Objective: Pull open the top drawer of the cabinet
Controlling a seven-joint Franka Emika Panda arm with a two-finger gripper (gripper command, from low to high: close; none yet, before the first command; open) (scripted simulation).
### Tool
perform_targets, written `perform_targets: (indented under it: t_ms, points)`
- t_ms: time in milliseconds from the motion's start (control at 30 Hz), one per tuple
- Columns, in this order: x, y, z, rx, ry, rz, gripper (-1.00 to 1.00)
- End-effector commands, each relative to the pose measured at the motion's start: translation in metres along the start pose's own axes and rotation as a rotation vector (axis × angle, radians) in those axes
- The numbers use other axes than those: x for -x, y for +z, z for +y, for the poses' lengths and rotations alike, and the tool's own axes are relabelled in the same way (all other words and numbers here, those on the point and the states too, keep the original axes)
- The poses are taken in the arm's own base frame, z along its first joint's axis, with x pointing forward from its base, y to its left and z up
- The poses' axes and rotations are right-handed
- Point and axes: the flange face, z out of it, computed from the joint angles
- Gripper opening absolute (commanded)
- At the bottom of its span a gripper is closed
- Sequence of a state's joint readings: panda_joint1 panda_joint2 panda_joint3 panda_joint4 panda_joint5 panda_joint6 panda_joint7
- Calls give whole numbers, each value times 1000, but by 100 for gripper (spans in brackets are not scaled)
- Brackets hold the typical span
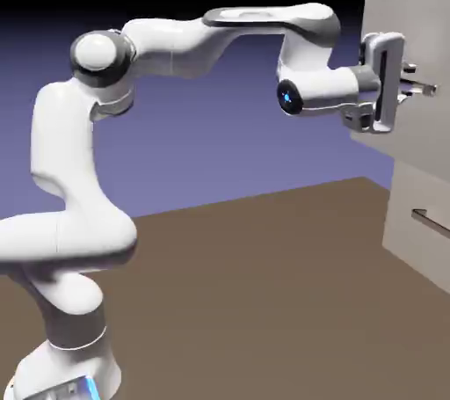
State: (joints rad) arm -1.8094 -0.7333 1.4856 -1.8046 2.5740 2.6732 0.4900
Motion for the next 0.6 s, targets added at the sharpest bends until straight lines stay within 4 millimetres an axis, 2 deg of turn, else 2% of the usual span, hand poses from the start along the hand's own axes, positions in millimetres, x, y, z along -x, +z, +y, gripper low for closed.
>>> perform_targets:
  t_ms: [0, 300, 333, 367, 400, 567]
  points:
    - [3, -2, 4, 7, 6, -2, -100]
    - [4, -82, 4, 16, 5, 4, -100]
    - [4, -86, 4, 16, 5, 4, -100]
    - [4, -86, 4, 16, 5, 4, 100]
    - [4, -86, 4, 16, 5, 4, 100]
    - [4, -136, 4, 16, 5, 4, 100]
